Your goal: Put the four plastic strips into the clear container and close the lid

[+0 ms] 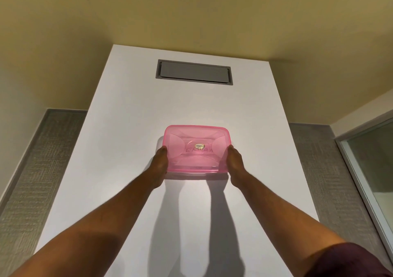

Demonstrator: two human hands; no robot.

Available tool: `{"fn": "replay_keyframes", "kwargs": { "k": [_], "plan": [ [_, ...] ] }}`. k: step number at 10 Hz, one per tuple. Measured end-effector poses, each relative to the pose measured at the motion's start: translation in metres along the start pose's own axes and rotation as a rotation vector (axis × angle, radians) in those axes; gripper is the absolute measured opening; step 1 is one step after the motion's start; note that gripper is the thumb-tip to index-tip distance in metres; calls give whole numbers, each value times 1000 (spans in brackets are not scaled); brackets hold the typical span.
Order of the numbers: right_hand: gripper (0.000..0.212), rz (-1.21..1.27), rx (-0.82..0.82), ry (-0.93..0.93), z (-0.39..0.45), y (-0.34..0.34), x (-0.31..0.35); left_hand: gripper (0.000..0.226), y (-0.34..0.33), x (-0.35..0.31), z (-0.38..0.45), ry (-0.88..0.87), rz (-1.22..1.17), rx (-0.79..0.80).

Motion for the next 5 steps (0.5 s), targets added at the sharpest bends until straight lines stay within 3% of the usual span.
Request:
{"fn": "replay_keyframes", "kwargs": {
  "k": [2,5],
  "plan": [
    [51,-72,-15,53,1,1,1,48,6,6,4,-44,61,-16],
    [73,-396,-82,112,-40,18,7,77,33,-1,-44,-158,547,-208]
  ]
}}
Point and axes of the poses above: each hand's wrist, its own z-axis towards the middle knuckle, its own y-axis out of the back of the hand, x = y × z, the point moved 9 cm from there along z, towards the middle knuckle, and after that the axes turned 3 degrees about y, right-handed, at the moved point
